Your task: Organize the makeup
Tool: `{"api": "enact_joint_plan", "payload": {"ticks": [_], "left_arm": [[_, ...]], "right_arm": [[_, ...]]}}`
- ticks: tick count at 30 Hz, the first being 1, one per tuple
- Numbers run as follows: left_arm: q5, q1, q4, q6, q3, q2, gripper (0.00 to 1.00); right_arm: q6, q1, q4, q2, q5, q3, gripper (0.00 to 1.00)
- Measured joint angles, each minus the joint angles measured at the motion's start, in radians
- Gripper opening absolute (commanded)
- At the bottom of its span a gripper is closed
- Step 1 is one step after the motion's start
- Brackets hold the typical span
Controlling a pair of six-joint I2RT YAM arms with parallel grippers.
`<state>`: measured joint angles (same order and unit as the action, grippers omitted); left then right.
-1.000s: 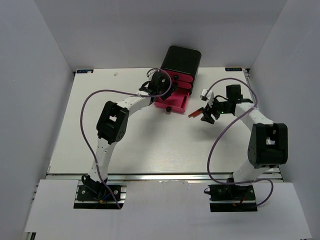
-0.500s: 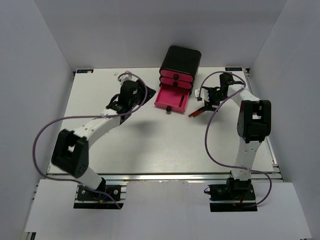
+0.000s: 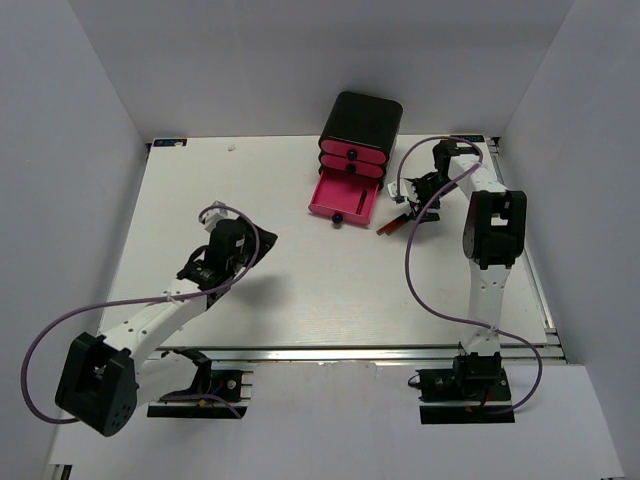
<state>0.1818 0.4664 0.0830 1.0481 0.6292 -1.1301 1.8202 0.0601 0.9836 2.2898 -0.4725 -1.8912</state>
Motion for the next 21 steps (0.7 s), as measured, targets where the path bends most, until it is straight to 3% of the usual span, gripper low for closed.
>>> {"api": "enact_joint_plan", "payload": {"ticks": [7,21], "left_arm": [[0.032,0.0,0.038,0.033,-0.043,0.081,0.56],[0.032,0.0,0.049,0.053,-0.079,0.081,0.56]], "right_arm": [[0.025,0.008,0.072,0.002,0.002,-0.001,0.73],[-0.023,0.021,0.052,-0.072,0.006,0.149,0.42]]}}
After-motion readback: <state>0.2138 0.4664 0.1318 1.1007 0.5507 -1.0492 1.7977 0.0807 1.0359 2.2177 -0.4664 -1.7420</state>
